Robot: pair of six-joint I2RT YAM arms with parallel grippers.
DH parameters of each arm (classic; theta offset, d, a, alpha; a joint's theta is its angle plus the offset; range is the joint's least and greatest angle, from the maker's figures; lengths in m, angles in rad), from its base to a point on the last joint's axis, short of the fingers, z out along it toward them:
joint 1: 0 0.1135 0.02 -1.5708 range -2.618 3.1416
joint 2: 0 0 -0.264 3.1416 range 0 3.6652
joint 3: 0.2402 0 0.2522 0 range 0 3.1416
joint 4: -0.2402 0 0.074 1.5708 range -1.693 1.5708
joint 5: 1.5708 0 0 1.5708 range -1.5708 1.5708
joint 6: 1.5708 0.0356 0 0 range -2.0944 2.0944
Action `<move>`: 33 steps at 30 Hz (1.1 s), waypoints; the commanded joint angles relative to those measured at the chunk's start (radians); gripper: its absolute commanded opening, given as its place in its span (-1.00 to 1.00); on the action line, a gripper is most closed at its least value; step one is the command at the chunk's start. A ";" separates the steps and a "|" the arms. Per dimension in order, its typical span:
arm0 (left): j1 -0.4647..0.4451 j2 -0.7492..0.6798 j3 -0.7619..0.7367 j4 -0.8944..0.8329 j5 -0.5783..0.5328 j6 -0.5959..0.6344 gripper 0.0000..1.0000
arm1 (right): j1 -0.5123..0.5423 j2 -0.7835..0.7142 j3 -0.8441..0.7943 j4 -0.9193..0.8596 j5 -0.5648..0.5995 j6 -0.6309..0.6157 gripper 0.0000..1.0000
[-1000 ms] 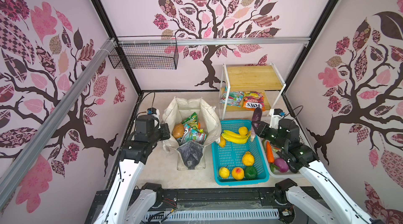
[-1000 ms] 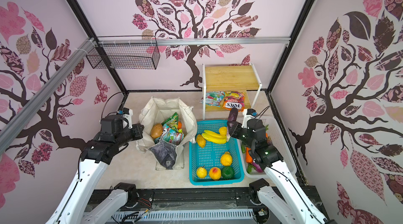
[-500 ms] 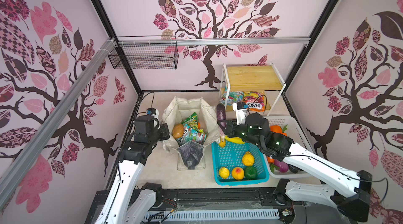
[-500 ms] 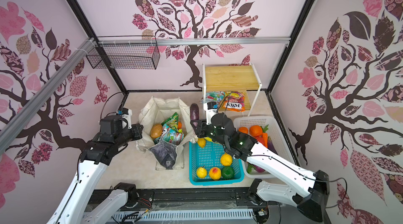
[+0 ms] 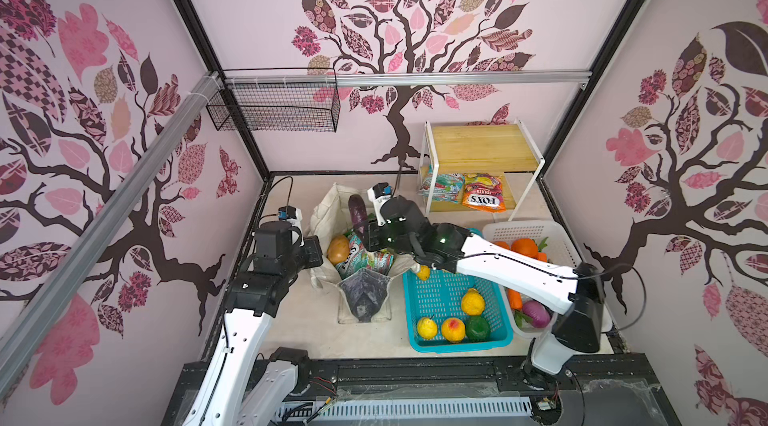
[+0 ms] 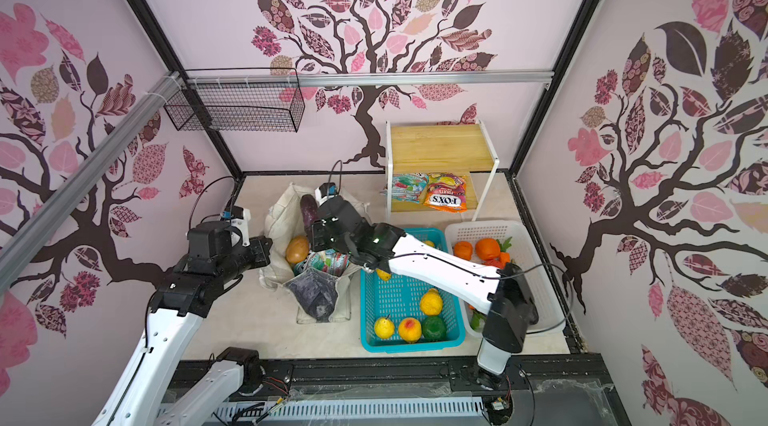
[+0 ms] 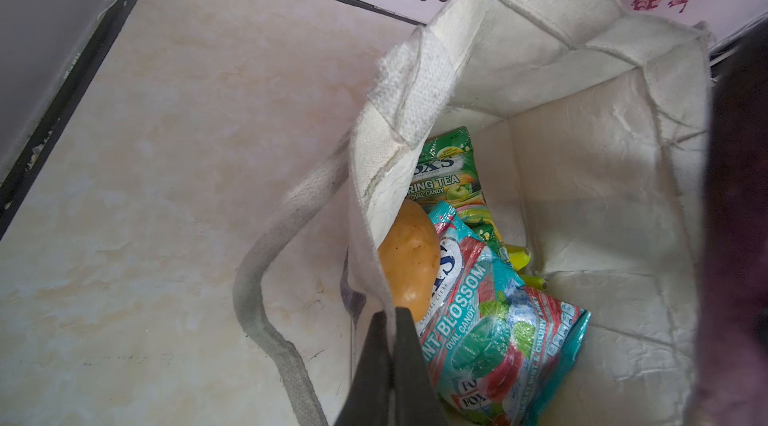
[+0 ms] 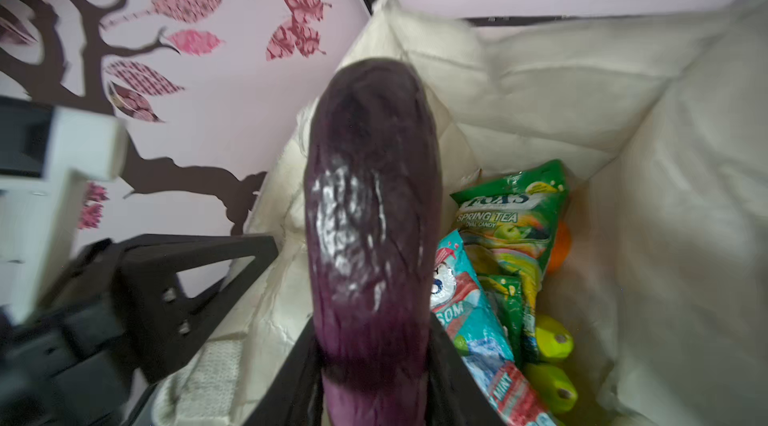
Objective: Place the food into the grocery bag and tie it
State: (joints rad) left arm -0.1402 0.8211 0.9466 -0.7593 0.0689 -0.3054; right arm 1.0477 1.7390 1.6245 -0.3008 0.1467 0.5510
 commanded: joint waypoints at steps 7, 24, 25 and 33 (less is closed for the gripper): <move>-0.001 -0.014 -0.022 0.018 0.017 0.016 -1.00 | 0.020 0.241 0.215 -0.252 0.083 -0.009 -0.19; -0.002 -0.011 -0.021 0.014 0.005 0.015 -1.00 | 0.000 0.231 0.221 -0.268 0.070 -0.006 0.51; -0.002 -0.010 -0.022 0.014 0.005 0.015 -1.00 | 0.000 0.210 0.214 -0.258 0.064 -0.009 0.67; -0.002 -0.010 -0.023 0.013 -0.002 0.014 -1.00 | 0.000 0.023 0.106 -0.186 0.034 0.000 0.99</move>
State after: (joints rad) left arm -0.1402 0.8177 0.9466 -0.7589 0.0681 -0.3054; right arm 1.0512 1.8793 1.7386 -0.5186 0.1799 0.5495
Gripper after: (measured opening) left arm 0.047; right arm 0.997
